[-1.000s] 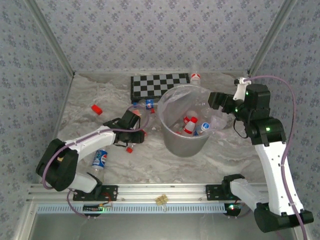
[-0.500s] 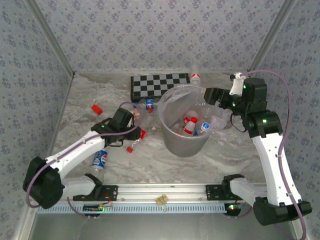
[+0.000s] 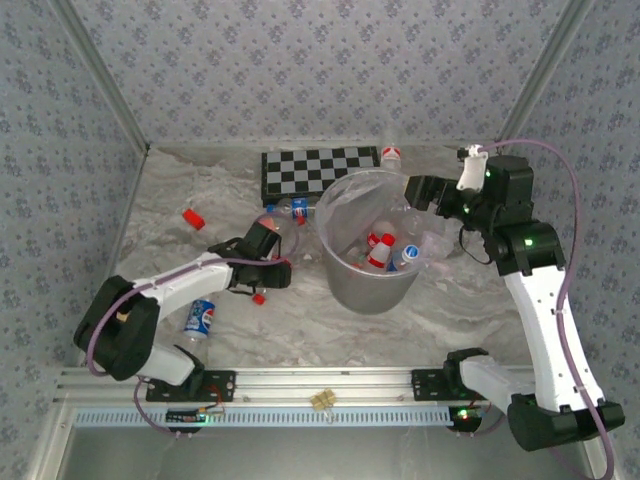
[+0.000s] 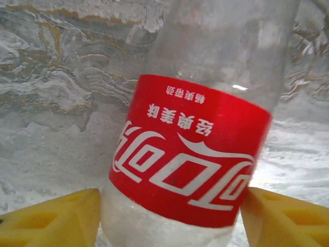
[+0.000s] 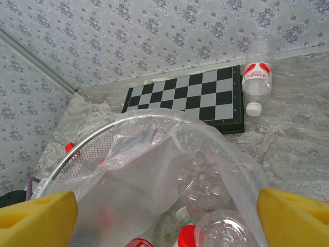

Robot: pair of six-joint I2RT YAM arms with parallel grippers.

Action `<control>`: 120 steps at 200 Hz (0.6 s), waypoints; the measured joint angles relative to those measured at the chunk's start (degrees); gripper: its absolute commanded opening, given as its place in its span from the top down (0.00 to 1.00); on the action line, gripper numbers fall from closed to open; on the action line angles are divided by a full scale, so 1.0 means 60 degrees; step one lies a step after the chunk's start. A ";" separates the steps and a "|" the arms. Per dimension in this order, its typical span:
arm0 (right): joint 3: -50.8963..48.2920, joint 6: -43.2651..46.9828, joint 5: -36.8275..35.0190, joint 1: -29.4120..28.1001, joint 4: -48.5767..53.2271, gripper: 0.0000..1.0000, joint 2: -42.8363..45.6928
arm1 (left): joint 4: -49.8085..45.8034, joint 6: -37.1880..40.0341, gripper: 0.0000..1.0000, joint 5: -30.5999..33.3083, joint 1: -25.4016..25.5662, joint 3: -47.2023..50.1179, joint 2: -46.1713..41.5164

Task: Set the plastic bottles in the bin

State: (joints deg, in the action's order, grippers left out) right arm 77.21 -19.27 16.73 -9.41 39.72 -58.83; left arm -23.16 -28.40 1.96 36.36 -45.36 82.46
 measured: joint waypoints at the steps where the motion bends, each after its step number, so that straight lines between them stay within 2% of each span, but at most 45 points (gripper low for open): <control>1: 0.0000 0.0000 0.0000 0.0000 0.0000 0.08 0.0007 | 0.0004 -0.0022 0.38 0.0000 0.0000 0.0000 0.0000; 23: 0.0076 -0.0040 0.0029 -0.0018 0.0106 0.09 0.0025 | 0.0073 -0.0058 0.52 0.0007 0.0004 0.0000 -0.0025; 64: 0.0681 -0.0219 -0.0153 -0.0962 -0.0055 0.09 -0.0117 | -0.0321 -0.0029 0.62 0.0106 0.0004 0.0000 -0.0780; 120: 0.1330 -0.0222 -0.0208 -0.2597 -0.0688 0.09 -0.1610 | -0.0896 -0.0109 0.65 0.0277 0.0004 -0.0280 -0.3045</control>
State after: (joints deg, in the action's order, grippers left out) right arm 85.19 -20.60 15.49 -24.99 35.59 -68.49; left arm -28.53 -29.06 3.62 36.38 -47.05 64.18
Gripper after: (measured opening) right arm 0.909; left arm 0.442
